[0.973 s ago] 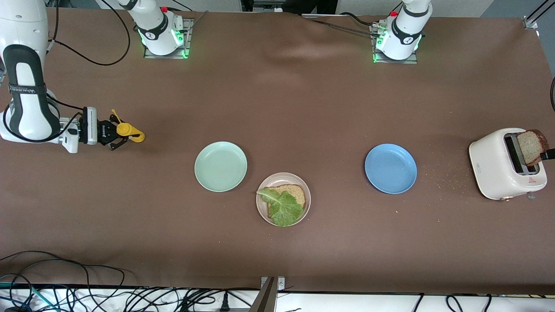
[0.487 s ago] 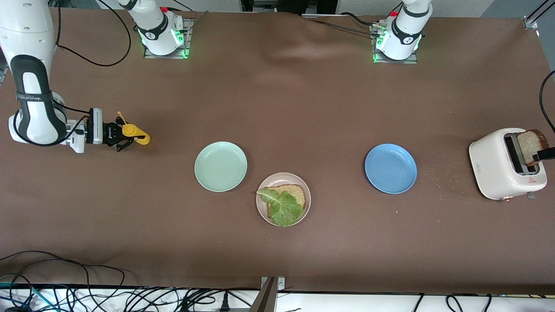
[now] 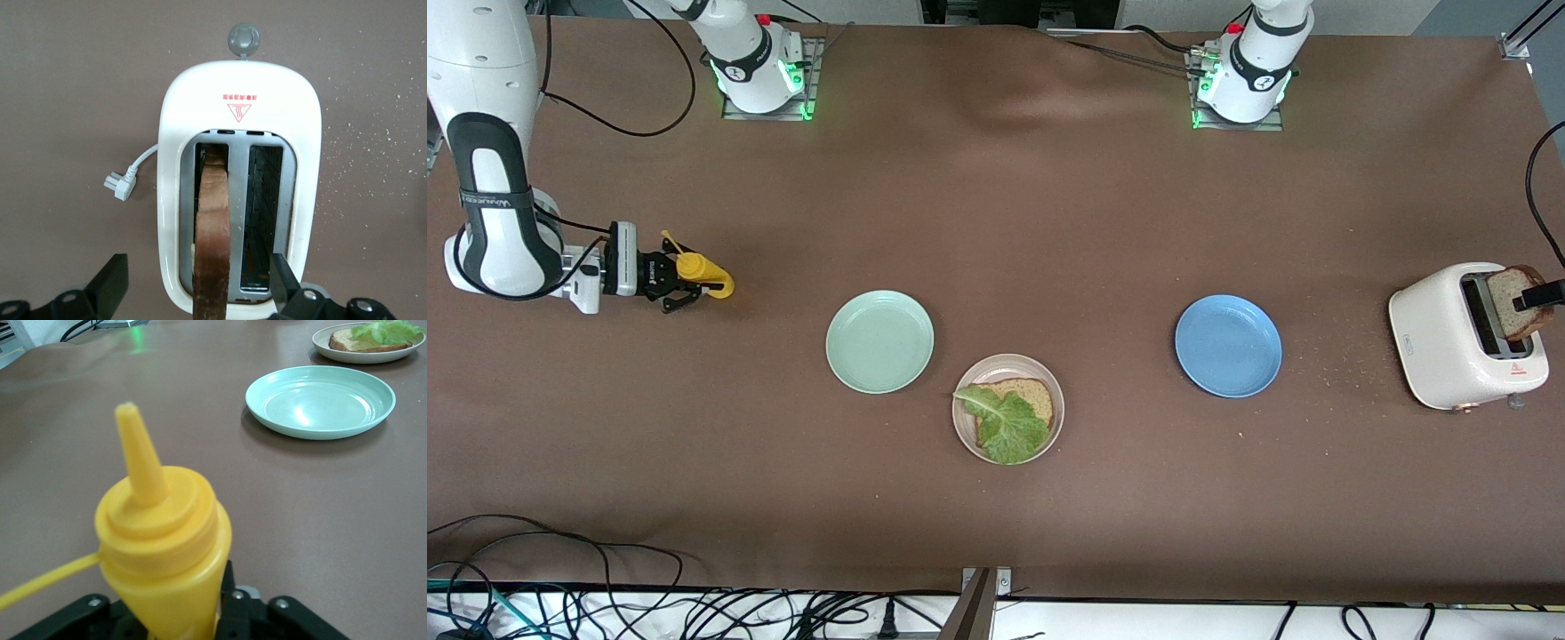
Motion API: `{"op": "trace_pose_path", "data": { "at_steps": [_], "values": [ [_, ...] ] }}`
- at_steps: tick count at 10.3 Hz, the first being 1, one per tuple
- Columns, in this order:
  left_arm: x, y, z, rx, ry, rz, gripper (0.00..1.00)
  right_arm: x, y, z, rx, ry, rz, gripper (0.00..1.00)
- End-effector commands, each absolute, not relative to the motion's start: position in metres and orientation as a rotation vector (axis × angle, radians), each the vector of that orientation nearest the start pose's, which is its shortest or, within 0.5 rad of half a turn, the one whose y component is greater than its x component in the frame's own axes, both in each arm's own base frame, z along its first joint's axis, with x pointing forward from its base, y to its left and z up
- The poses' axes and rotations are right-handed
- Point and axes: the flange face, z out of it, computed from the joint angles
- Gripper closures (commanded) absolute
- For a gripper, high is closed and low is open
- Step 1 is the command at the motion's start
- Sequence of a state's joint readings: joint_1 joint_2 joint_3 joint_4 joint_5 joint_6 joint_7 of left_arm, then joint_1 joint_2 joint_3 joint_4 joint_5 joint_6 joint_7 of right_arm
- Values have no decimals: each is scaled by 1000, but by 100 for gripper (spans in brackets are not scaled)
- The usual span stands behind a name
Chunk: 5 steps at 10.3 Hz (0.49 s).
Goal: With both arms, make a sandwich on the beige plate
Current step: 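Release the bottle with the right gripper while the left gripper grasps toast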
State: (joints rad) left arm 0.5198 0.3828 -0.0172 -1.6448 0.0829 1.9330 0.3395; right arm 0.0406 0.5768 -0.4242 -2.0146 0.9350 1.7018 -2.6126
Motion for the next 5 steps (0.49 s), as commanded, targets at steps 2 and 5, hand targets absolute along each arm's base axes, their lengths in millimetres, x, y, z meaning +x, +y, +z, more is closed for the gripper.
{"op": "trace_pose_path", "data": {
  "at_steps": [2,5],
  "values": [
    [556,319,392,-3089,-198,167,72,510,-163,170,-1558,-1661,-715,0],
    [557,318,392,-3089,-183,167,100,514,-203,165,-1563,-1658,-675,0]
  ]
}}
